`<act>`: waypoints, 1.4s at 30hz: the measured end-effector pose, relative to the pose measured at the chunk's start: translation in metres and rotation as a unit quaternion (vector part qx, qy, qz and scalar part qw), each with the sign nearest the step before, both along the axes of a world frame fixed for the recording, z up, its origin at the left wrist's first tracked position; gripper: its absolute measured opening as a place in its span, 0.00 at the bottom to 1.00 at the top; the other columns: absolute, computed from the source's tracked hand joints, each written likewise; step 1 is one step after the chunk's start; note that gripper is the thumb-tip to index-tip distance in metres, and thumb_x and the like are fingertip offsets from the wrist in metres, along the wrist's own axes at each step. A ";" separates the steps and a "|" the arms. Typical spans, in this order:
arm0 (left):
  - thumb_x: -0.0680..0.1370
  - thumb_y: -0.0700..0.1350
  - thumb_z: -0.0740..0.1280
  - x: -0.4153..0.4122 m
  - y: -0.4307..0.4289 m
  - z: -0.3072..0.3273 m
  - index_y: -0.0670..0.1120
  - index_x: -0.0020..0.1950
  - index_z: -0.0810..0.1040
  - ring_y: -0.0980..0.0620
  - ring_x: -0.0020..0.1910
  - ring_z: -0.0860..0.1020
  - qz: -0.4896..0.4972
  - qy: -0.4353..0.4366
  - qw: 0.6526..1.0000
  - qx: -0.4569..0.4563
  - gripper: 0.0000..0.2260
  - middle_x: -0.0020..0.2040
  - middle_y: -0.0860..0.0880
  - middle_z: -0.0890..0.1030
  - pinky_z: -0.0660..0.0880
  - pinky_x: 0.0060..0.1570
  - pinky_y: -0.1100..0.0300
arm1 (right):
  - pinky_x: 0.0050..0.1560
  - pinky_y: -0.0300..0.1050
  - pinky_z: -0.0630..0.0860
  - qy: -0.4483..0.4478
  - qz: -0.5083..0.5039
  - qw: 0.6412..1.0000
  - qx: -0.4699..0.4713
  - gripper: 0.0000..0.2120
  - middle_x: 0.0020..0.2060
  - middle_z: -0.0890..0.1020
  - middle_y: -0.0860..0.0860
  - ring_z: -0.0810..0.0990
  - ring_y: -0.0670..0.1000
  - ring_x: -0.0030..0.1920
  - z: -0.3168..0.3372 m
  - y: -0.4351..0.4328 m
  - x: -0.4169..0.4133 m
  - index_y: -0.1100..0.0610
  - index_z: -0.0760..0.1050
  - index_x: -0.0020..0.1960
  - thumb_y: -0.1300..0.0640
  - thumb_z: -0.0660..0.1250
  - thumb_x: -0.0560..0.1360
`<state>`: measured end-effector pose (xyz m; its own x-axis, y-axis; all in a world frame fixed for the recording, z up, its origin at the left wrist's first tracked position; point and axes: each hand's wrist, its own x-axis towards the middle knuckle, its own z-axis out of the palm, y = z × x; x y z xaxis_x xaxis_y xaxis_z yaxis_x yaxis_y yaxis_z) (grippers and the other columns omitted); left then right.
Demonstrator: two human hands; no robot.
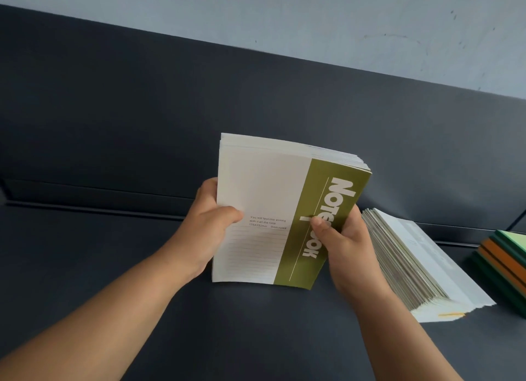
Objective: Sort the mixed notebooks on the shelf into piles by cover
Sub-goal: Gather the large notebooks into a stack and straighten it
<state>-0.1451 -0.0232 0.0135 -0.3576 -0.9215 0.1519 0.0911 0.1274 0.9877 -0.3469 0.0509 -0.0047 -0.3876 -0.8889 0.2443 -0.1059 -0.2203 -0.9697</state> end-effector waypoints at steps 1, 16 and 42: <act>0.65 0.44 0.63 0.001 0.000 0.000 0.56 0.57 0.70 0.53 0.63 0.73 -0.003 -0.008 1.000 -0.004 0.21 0.65 0.48 0.72 0.70 0.57 0.58 | 0.60 0.62 0.78 0.005 0.001 1.000 0.000 0.15 0.56 0.84 0.51 0.83 0.53 0.57 -0.001 0.000 0.000 0.52 0.73 0.63 0.64 0.66 0.78; 0.64 0.38 0.60 0.009 0.013 -0.002 0.67 0.62 0.63 0.74 0.50 0.74 -0.045 -0.083 0.995 -0.037 0.32 0.49 0.72 0.77 0.68 0.50 0.67 | 0.53 0.47 0.80 -0.017 0.063 0.998 0.022 0.29 0.56 0.84 0.46 0.83 0.48 0.58 -0.008 0.005 0.007 0.48 0.68 0.67 0.62 0.69 0.70; 0.78 0.43 0.68 -0.009 0.003 -0.016 0.47 0.48 0.75 0.51 0.43 0.81 0.057 -0.210 0.960 0.174 0.02 0.46 0.48 0.83 0.72 0.34 0.59 | 0.36 0.47 0.83 -0.028 -0.010 0.960 0.278 0.06 0.39 0.88 0.55 0.87 0.54 0.37 -0.008 -0.001 -0.012 0.58 0.80 0.49 0.56 0.70 0.78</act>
<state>-0.1542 -0.0197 -0.0025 -0.2140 -0.9270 -0.3081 -0.3201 -0.2315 0.9187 -0.3594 0.0497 -0.0124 -0.4050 -0.8681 -0.2870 -0.0483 0.3338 -0.9414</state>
